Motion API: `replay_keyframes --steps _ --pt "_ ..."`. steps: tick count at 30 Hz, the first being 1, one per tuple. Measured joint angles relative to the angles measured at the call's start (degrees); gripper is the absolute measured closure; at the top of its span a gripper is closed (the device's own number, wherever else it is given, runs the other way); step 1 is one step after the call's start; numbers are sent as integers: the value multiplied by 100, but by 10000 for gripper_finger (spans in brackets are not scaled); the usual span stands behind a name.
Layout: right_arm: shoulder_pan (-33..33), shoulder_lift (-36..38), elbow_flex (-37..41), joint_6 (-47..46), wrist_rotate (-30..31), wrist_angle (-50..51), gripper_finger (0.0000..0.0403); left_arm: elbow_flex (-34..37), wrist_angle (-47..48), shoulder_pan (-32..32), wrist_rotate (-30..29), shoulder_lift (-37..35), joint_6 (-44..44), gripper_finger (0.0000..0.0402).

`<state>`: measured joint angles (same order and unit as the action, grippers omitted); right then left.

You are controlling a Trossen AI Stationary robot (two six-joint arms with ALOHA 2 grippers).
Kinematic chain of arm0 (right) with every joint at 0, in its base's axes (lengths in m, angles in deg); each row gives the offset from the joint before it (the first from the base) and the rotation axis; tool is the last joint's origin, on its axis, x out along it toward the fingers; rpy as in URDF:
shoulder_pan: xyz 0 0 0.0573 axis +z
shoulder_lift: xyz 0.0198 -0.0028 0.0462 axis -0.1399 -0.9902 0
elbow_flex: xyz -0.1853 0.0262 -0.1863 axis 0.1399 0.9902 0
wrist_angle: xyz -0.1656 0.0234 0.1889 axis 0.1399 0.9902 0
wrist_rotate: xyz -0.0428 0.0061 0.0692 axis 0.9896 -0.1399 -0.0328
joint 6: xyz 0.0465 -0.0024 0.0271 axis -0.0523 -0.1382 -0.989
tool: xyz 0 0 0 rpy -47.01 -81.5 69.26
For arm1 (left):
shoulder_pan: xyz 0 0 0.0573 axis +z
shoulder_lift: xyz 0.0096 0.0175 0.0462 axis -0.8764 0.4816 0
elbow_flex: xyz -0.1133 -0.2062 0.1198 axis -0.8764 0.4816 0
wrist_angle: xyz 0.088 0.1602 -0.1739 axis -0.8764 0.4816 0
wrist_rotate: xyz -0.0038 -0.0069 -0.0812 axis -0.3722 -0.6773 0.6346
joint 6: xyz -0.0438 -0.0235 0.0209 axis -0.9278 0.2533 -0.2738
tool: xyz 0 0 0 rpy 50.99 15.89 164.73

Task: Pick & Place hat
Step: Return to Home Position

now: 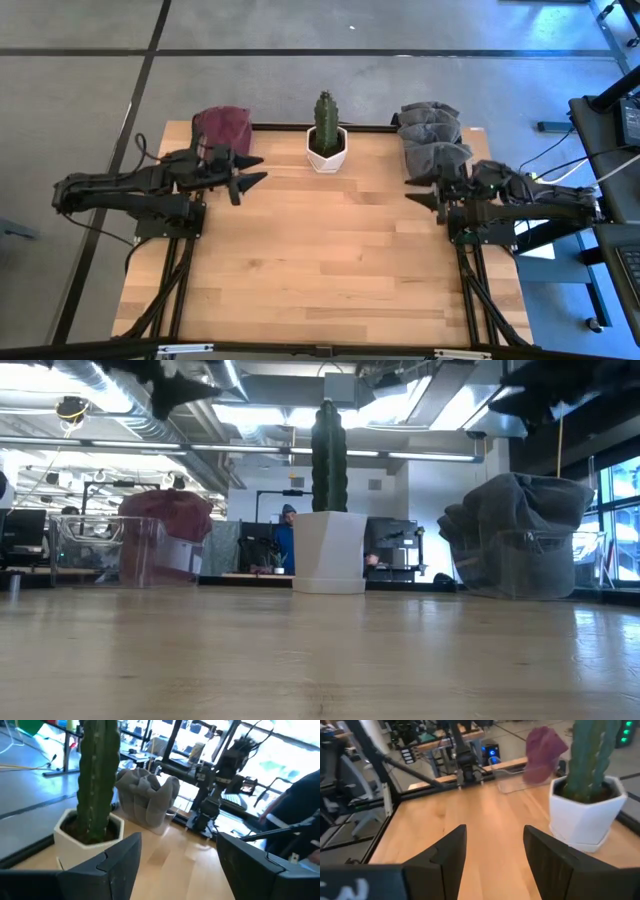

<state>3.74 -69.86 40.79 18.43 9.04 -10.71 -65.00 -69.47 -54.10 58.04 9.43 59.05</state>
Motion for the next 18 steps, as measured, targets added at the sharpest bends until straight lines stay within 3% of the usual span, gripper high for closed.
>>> replay_keyframes --steps 7,18 --pt "127 1166 1171 28 0 -559 206 1162 -423 25 237 -1318 -95 151" --pt "151 2502 1960 -139 -141 -628 206 2160 -491 25 387 -2906 145 151"
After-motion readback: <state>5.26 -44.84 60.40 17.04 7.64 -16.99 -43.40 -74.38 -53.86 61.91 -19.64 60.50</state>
